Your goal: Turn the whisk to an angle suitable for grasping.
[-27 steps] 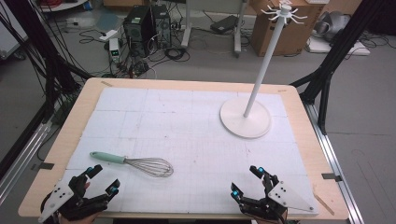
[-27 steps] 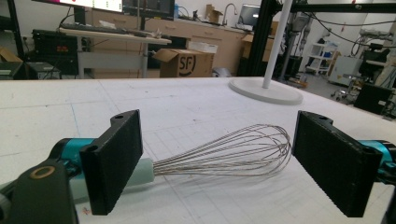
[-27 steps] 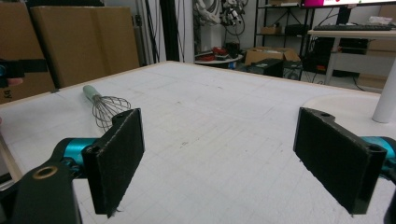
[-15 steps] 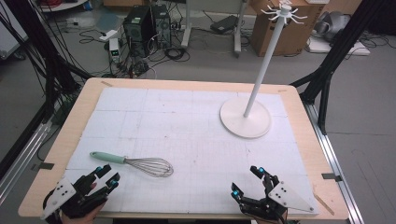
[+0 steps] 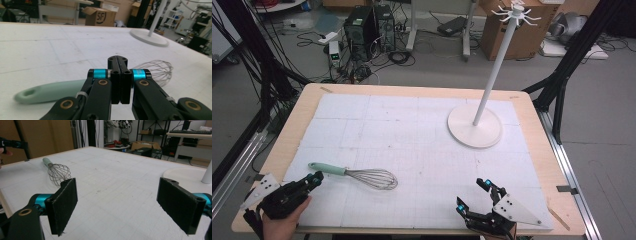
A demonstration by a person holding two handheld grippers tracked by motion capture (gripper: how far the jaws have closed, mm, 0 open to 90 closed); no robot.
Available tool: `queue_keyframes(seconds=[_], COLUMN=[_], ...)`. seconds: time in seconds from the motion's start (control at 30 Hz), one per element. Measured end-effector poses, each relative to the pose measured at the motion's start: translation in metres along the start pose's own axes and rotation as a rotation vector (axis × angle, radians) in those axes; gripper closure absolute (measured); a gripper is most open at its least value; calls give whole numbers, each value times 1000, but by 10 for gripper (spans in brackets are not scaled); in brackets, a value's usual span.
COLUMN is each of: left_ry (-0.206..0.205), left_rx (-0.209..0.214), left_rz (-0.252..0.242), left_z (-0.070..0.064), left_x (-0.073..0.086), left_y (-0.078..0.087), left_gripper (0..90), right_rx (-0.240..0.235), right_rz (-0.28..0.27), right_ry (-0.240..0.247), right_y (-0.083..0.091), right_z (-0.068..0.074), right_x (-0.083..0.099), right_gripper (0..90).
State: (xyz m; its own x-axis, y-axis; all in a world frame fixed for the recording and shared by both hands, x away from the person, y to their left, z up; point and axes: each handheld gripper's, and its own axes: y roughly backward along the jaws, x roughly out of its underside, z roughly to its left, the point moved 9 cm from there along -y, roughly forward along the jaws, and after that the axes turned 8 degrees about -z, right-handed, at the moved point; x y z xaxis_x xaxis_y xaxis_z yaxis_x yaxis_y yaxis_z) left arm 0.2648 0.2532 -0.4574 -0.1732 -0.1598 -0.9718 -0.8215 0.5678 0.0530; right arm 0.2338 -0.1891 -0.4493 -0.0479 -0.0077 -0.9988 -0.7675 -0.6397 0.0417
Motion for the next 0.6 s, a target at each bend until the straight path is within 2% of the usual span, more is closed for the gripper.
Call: queue_keyframes(seconds=[0.1,0.2,0.4,0.47,0.6], left_ry=[-3,17,87,103,98], left_rx=[-30,-68,-129,-132,-165], left_rz=[15,34,102,116,164], left_z=[15,35,77,84,95], left_x=[-8,-14,-16,-17,-16], left_y=[3,6,6,4,1], left_gripper=[899,900,900,900,900], right_rx=[3,5,3,4,4], right_rz=[-4,-5,-3,-4,-5], right_ry=[-1,-6,-4,-3,-4], right_y=[1,1,0,0,0], right_z=[-1,-1,0,-1,-1], right_x=[-1,-1,0,0,-1], right_gripper=[158,158,158,158,158])
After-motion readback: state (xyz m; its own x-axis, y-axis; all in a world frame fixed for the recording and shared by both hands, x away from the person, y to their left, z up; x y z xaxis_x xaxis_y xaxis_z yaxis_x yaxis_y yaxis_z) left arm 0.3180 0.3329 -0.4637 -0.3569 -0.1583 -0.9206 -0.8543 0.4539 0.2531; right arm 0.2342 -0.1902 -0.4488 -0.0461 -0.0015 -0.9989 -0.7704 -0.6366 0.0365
